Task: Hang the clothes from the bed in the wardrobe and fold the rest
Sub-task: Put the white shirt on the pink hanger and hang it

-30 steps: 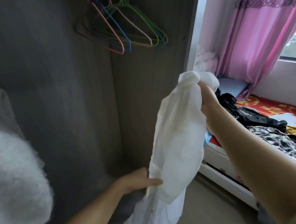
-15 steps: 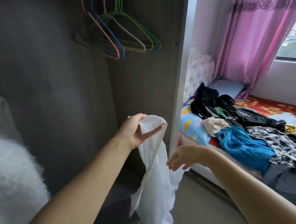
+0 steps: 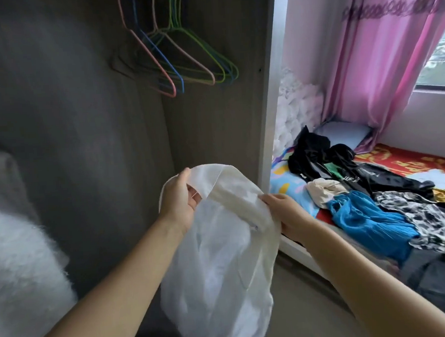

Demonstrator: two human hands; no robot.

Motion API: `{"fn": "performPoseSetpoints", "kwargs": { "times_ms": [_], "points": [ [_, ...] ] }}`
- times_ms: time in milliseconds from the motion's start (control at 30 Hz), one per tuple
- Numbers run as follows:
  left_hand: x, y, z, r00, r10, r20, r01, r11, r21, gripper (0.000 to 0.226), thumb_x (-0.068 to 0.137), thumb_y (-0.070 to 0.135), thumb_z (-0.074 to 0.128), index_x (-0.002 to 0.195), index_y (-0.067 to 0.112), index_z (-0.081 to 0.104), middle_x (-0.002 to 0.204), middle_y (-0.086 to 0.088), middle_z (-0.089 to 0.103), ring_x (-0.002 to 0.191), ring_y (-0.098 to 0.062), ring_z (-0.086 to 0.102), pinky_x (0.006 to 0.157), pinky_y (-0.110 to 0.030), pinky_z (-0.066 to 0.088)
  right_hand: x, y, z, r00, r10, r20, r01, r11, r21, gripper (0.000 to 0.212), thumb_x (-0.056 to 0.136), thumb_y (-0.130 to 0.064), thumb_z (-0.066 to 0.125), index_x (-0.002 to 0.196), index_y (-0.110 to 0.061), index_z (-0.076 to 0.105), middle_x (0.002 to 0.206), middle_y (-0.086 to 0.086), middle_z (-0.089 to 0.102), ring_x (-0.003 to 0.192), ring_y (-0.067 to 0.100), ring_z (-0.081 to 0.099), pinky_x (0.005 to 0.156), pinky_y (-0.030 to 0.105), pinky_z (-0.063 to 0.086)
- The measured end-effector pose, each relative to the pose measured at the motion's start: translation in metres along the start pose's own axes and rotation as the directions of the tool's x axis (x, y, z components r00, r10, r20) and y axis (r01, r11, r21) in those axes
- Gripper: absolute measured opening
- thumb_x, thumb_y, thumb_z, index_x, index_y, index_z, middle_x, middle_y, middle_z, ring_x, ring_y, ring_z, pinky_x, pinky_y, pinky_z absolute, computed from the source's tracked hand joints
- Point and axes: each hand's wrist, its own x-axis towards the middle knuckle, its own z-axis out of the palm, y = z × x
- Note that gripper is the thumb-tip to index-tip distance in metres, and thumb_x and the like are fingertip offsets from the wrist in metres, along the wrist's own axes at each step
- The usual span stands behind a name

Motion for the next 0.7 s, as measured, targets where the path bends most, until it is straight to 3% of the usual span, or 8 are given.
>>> {"fn": "performPoseSetpoints", "kwargs": {
  "times_ms": [133,200,267,333,400,467,567,700],
  "points": [
    [-0.008,-0.029,-0.025,0.876,0.355,0.328,-0.482,0.677,0.556,0.044,0.088,0.044,0.047,0.107,0.009,0.067,0.095,0.003,0.069,0.090,0.006,0.060,0.092,-0.031,0.048,-0.004,-0.057,-0.003,0.980,-0.147,0.134,0.147,0.989,0.012,0.029,0.097,-0.025,0.052,0.080,-0.010,0.069,0.071,0.009,0.066,0.061,0.019,0.061,0.058,0.029,0.051],
    [-0.006,-0.042,-0.031,0.776,0.329,0.539,-0.631,0.375,0.679,0.062,0.082,0.056,0.050,0.139,0.039,0.032,0.140,0.029,0.035,0.125,0.018,0.028,0.112,-0.015,0.018,-0.005,-0.078,-0.002,0.960,-0.175,0.220,0.193,0.979,-0.063,0.026,0.097,-0.026,0.052,0.085,-0.011,0.070,0.072,0.006,0.067,0.061,0.015,0.063,0.057,0.026,0.053],
    [-0.001,-0.052,-0.030,0.770,0.174,0.613,-0.637,0.158,0.755,0.074,0.080,0.060,0.053,0.144,0.043,0.018,0.145,0.028,0.021,0.135,0.009,0.013,0.118,-0.030,-0.006,-0.004,-0.093,0.001,0.937,-0.173,0.305,0.228,0.961,-0.156,0.024,0.097,-0.027,0.053,0.087,-0.013,0.070,0.079,0.007,0.070,0.069,0.016,0.067,0.065,0.027,0.057],
    [-0.001,-0.053,-0.026,0.830,-0.019,0.558,-0.531,0.281,0.800,0.044,0.087,0.043,0.060,0.128,0.035,0.048,0.131,0.015,0.052,0.123,0.003,0.037,0.119,-0.039,0.016,-0.001,-0.103,0.003,0.916,-0.176,0.361,0.270,0.935,-0.229,0.025,0.096,-0.031,0.054,0.085,-0.016,0.071,0.086,0.008,0.072,0.079,0.021,0.069,0.074,0.033,0.057],
    [0.000,-0.050,-0.024,0.875,-0.046,0.483,-0.394,0.512,0.763,0.005,0.089,0.028,0.063,0.092,0.032,0.060,0.093,0.010,0.066,0.091,-0.006,0.061,0.088,-0.032,0.051,0.004,-0.108,0.000,0.912,-0.197,0.359,0.298,0.921,-0.251,0.025,0.096,-0.029,0.054,0.082,-0.017,0.072,0.085,0.007,0.072,0.079,0.021,0.069,0.073,0.031,0.057],
    [0.009,-0.041,-0.029,0.905,0.104,0.412,-0.390,0.590,0.707,0.016,0.084,0.030,0.066,0.071,0.032,0.057,0.070,0.013,0.059,0.066,-0.006,0.055,0.064,-0.029,0.046,0.011,-0.109,-0.012,0.913,-0.215,0.347,0.319,0.906,-0.278,0.026,0.097,-0.027,0.053,0.081,-0.014,0.069,0.078,0.003,0.068,0.072,0.016,0.064,0.066,0.027,0.054],
    [0.023,-0.014,-0.040,0.890,0.291,0.353,-0.457,0.585,0.670,0.033,0.079,0.026,0.066,0.055,0.023,0.043,0.051,0.012,0.038,0.050,-0.001,0.032,0.050,-0.026,0.025,0.021,-0.100,-0.036,0.882,-0.155,0.445,0.381,0.791,-0.479,0.024,0.095,-0.038,0.053,0.094,-0.016,0.063,0.081,-0.002,0.057,0.075,0.010,0.054,0.067,0.026,0.045],
    [0.035,0.028,-0.037,0.866,0.414,0.281,-0.451,0.403,0.797,0.024,0.080,0.016,0.062,0.057,0.008,0.056,0.052,0.003,0.048,0.049,-0.004,0.039,0.050,-0.024,0.030,0.034,-0.082,-0.042,0.823,0.032,0.567,0.408,0.662,-0.629,0.042,0.085,-0.049,0.064,0.122,-0.031,0.055,0.112,-0.013,0.062,0.103,0.006,0.061,0.092,0.027,0.050]
  ]
}}
